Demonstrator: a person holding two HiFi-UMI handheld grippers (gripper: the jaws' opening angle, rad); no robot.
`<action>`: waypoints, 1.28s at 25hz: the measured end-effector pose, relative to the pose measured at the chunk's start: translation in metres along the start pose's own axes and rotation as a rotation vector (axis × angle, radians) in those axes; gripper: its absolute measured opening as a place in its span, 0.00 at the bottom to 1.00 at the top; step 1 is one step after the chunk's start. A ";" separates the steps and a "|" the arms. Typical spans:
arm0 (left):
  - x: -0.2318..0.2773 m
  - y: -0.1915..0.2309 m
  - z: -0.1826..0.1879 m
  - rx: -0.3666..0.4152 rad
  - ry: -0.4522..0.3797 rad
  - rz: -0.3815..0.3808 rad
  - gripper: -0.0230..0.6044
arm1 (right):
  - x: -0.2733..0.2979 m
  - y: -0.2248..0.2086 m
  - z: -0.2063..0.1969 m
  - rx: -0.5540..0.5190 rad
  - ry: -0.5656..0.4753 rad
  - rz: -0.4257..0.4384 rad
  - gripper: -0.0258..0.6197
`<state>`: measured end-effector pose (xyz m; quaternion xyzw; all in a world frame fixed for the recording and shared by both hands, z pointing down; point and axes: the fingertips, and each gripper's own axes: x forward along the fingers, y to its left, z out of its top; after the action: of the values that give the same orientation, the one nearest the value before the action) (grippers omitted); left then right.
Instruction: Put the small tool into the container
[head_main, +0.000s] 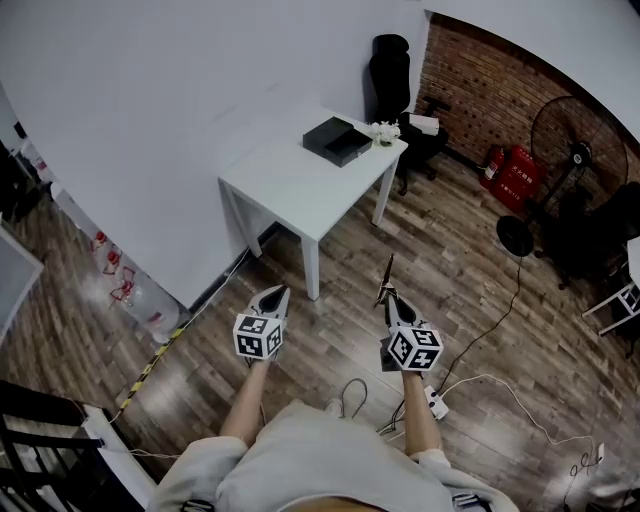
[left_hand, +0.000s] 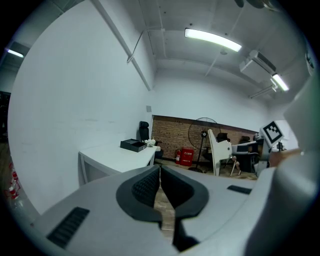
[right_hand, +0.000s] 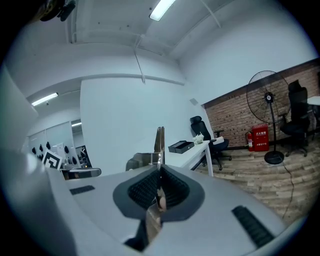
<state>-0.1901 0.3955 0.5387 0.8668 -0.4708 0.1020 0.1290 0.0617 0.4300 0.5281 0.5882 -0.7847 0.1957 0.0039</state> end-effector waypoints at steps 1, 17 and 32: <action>0.001 -0.004 -0.001 0.004 0.002 -0.001 0.06 | -0.001 -0.002 0.000 -0.001 0.000 0.003 0.04; 0.033 -0.031 -0.006 0.026 0.019 -0.009 0.06 | 0.005 -0.040 -0.003 -0.004 0.017 0.012 0.04; 0.091 -0.020 -0.003 0.022 0.021 -0.035 0.06 | 0.048 -0.068 0.000 -0.029 0.034 -0.004 0.04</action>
<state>-0.1248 0.3350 0.5666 0.8752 -0.4528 0.1140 0.1263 0.1094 0.3701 0.5602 0.5863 -0.7860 0.1943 0.0260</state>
